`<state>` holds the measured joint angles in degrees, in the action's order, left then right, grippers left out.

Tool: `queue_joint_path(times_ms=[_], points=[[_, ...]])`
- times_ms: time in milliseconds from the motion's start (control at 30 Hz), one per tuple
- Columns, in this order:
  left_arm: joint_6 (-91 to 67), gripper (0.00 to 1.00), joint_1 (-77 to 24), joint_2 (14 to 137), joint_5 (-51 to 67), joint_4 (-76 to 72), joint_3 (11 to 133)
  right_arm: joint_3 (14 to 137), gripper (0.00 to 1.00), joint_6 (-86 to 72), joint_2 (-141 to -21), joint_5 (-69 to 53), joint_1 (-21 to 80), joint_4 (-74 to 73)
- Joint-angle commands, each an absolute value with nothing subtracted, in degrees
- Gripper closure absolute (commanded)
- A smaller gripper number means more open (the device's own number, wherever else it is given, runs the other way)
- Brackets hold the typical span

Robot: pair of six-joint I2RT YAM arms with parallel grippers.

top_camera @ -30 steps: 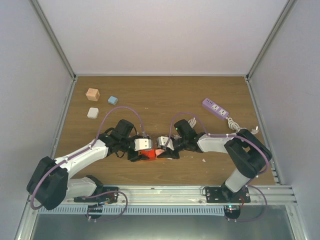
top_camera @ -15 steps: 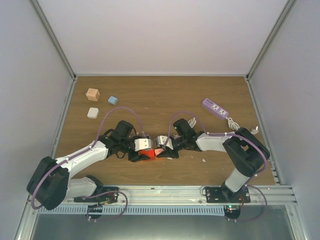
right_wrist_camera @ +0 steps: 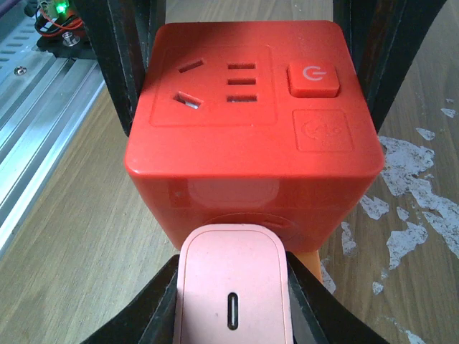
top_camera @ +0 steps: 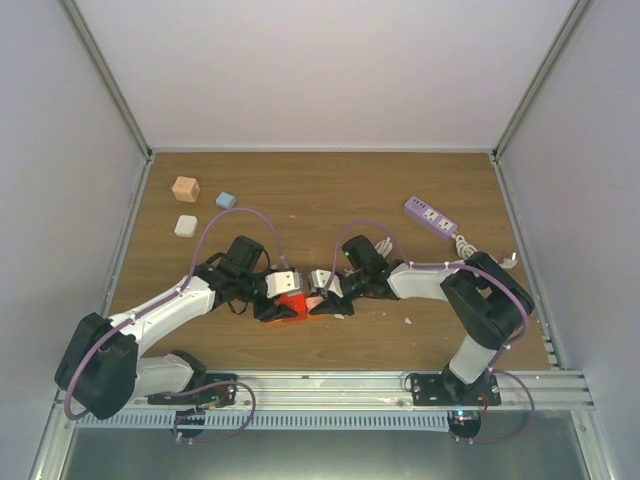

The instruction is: Pull the plug off the socket

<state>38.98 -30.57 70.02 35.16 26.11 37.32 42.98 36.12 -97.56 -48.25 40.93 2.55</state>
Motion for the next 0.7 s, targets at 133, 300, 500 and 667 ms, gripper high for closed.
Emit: queue_joint_path(times_ms=[133,300,500,667], points=[[40.60,0.64,-31.39,67.97,41.56,21.30,38.10,44.33,0.99,35.54,-101.45,-42.43,41.39,-0.96],[41.64,0.65,-32.72,68.12,38.39,20.29,37.56,45.43,1.00,34.86,-102.56,-41.72,41.56,-1.83],[38.12,0.64,-29.99,69.48,45.75,23.26,41.48,45.48,0.99,35.04,-102.74,-40.54,42.30,-1.69],[37.58,0.64,-25.34,72.69,52.57,26.10,44.54,45.52,0.99,35.16,-102.91,-39.52,42.85,-1.50]])
